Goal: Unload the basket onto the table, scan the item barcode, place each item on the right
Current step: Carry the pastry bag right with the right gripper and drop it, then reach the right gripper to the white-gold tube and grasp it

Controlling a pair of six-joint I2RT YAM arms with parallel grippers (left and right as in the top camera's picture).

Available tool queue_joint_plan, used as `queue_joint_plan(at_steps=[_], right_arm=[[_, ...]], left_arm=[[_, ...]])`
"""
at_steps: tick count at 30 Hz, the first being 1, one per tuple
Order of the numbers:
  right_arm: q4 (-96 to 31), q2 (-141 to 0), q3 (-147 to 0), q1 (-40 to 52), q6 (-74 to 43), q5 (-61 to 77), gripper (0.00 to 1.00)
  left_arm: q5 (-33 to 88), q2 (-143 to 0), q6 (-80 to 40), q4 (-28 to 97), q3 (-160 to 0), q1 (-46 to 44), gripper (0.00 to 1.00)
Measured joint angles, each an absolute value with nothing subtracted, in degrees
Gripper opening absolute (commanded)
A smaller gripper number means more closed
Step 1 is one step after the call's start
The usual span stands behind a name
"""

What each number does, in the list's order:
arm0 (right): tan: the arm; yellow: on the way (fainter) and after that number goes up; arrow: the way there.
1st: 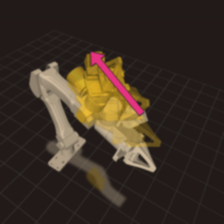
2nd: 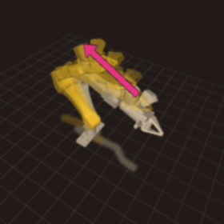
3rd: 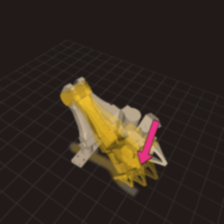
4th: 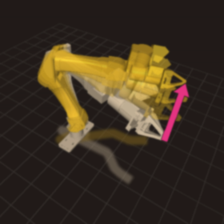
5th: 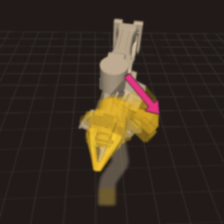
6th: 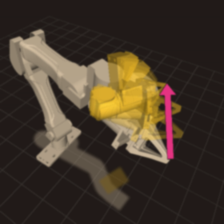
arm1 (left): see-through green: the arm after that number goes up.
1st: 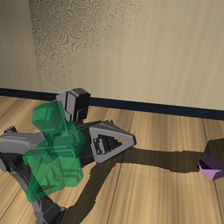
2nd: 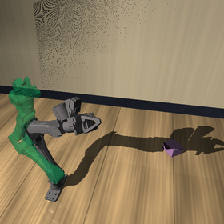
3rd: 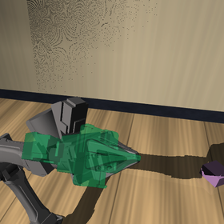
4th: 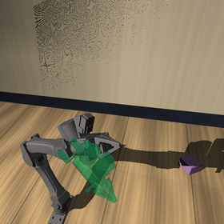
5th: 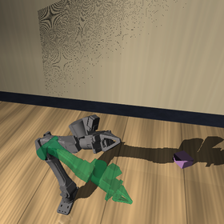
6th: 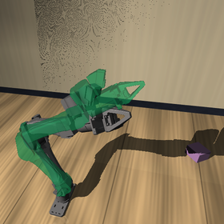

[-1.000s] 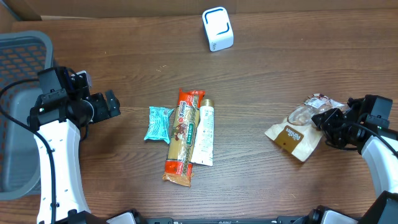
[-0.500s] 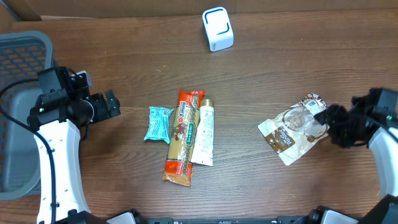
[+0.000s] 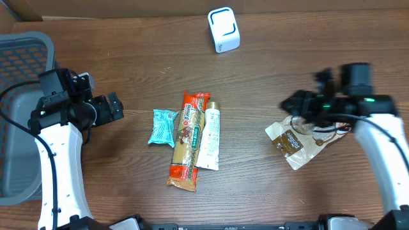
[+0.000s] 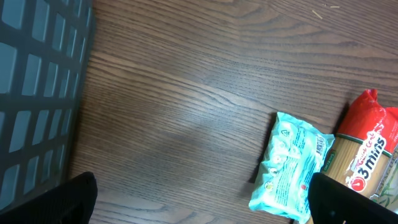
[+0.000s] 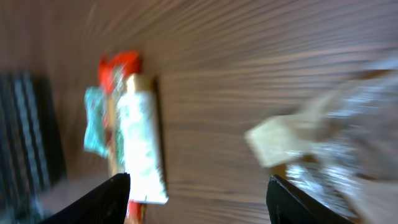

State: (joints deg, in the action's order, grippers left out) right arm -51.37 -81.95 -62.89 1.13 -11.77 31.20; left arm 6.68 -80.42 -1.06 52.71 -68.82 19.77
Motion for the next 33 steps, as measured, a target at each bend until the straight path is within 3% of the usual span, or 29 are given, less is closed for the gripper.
queue_joint_plan(at_steps=[5, 12, 24, 33], right_arm=[[-46.74, -85.1, -62.89, 13.08, -13.13, 32.18, 0.72], [-41.89, -91.72, -62.89, 21.04, -17.98, 32.62, 0.72], [-34.26, -98.59, -62.89, 22.81, -16.99, 33.47, 0.7], [-26.17, -104.31, -62.89, 23.77, -20.12, 35.7, 0.61]], left_arm=[[6.7, -80.42, -1.06, 52.73, -68.82, 19.77, 1.0], [6.7, -80.4, -1.06, 52.71, -68.82, 19.77, 1.0], [6.7, -80.42, -1.06, 52.73, -68.82, 19.77, 1.0], [6.7, -80.4, -1.06, 52.73, -68.82, 19.77, 1.0]])
